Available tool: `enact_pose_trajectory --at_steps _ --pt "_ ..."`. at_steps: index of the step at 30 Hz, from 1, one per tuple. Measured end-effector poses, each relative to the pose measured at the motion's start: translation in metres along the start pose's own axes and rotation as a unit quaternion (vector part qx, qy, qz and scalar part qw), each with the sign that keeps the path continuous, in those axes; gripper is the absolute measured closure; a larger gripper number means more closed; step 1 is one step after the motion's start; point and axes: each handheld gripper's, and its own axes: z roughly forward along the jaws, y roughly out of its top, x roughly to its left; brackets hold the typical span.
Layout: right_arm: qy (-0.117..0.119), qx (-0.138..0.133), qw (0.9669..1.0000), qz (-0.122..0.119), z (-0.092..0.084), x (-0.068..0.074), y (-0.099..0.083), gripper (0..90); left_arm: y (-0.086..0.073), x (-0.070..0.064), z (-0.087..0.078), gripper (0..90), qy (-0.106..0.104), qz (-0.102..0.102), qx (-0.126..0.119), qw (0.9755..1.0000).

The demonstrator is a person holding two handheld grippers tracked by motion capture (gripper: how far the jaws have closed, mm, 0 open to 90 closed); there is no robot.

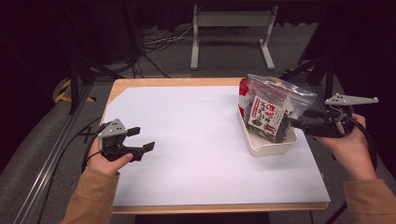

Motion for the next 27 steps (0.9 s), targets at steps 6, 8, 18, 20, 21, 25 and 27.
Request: enact_pose_trajectory --at_steps 6,8,18,20,21,25,27 --pt "0.009 -0.011 0.9997 -0.019 -0.014 0.006 -0.009 14.0 -0.008 -0.002 -0.011 18.3 -0.002 0.009 -0.004 0.9999" --pt "0.016 -0.009 0.9996 -0.023 -0.016 0.009 -0.012 11.5 -0.010 -0.001 -0.013 17.8 -0.002 0.011 -0.006 0.9999" --pt "0.054 -0.023 0.9976 -0.036 -0.021 0.025 -0.026 6.7 -0.019 0.000 -0.015 16.7 -0.013 0.010 -0.010 0.9998" --pt "0.061 -0.024 0.9971 -0.039 -0.020 0.029 -0.028 6.5 -0.021 -0.001 -0.014 16.5 -0.015 0.011 -0.010 0.9998" --pt "0.066 -0.026 0.9966 -0.041 -0.020 0.032 -0.030 6.4 -0.022 -0.001 -0.014 16.4 -0.017 0.012 -0.010 0.9997" --pt "0.093 -0.036 0.9931 -0.063 -0.018 0.039 -0.034 5.9 -0.024 -0.001 -0.012 15.8 -0.027 0.018 -0.019 0.9993" --pt "0.099 -0.039 0.9921 -0.067 -0.016 0.041 -0.036 5.9 -0.025 -0.001 -0.011 15.5 -0.032 0.016 -0.021 0.9991"
